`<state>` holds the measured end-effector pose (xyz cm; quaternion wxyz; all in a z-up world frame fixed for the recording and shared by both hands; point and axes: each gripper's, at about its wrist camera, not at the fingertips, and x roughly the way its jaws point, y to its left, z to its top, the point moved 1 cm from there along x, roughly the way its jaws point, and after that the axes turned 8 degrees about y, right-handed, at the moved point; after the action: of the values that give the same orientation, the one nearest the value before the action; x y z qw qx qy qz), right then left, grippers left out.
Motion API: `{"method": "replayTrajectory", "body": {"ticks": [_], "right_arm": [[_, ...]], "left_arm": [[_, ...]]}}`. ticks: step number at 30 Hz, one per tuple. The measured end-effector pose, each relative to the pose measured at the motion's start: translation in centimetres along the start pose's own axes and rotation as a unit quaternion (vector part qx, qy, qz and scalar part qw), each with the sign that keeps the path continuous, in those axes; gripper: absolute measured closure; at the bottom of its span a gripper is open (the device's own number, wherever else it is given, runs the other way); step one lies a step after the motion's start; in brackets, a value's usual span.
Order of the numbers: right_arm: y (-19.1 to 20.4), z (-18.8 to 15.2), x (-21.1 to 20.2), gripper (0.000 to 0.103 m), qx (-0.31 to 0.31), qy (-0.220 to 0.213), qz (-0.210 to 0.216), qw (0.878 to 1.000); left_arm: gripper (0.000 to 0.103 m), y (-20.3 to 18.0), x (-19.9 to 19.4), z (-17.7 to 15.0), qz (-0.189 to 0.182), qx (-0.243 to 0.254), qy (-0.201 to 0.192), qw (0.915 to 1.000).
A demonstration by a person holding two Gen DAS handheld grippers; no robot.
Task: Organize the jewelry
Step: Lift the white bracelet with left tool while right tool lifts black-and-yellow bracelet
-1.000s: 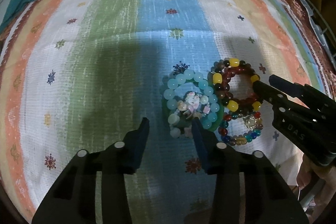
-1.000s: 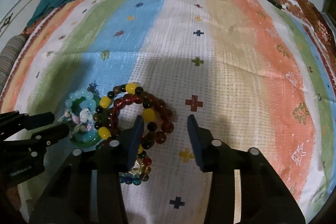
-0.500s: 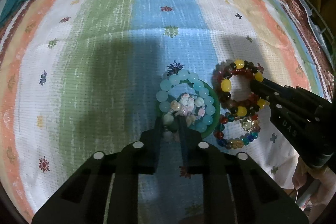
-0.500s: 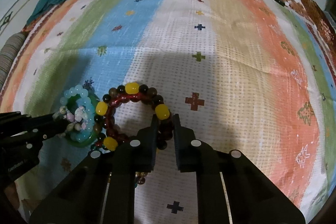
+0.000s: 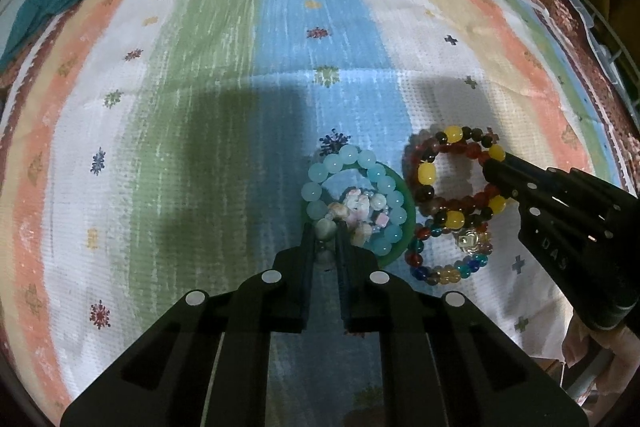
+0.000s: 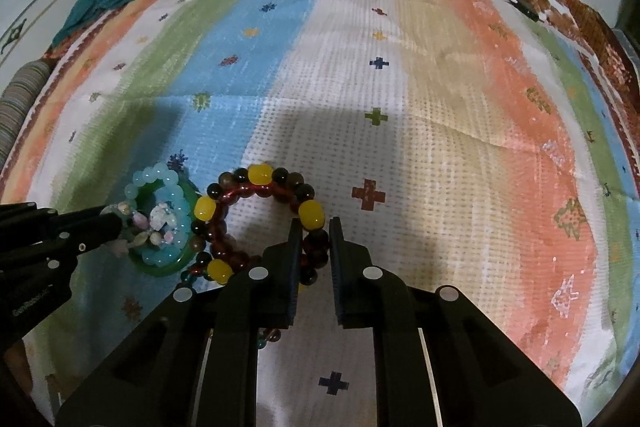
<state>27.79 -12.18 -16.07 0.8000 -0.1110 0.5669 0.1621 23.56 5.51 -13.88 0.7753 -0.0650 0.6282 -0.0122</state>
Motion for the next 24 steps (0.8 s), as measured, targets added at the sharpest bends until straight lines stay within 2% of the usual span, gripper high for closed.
{"method": "replayTrajectory", "body": {"ticks": [7, 11, 15, 24], "right_arm": [[0.4, -0.5, -1.3, 0.089, -0.002, -0.007, 0.002, 1.000], [0.6, -0.7, -2.7, 0.089, -0.002, -0.018, 0.004, 1.000], [0.6, -0.9, -4.3, 0.089, 0.000, -0.031, 0.007, 0.999], [-0.3, -2.3, -6.2, 0.089, 0.005, -0.042, -0.007, 0.999]], "left_arm": [[0.093, -0.8, -1.1, 0.0, 0.017, 0.017, -0.017, 0.9996], [0.093, -1.2, -2.3, -0.1, 0.012, 0.022, -0.031, 0.9992], [0.093, -2.0, -3.4, -0.2, 0.024, 0.040, -0.047, 0.9978], [0.093, -3.0, -5.3, -0.7, 0.024, 0.054, -0.067, 0.9960]]}}
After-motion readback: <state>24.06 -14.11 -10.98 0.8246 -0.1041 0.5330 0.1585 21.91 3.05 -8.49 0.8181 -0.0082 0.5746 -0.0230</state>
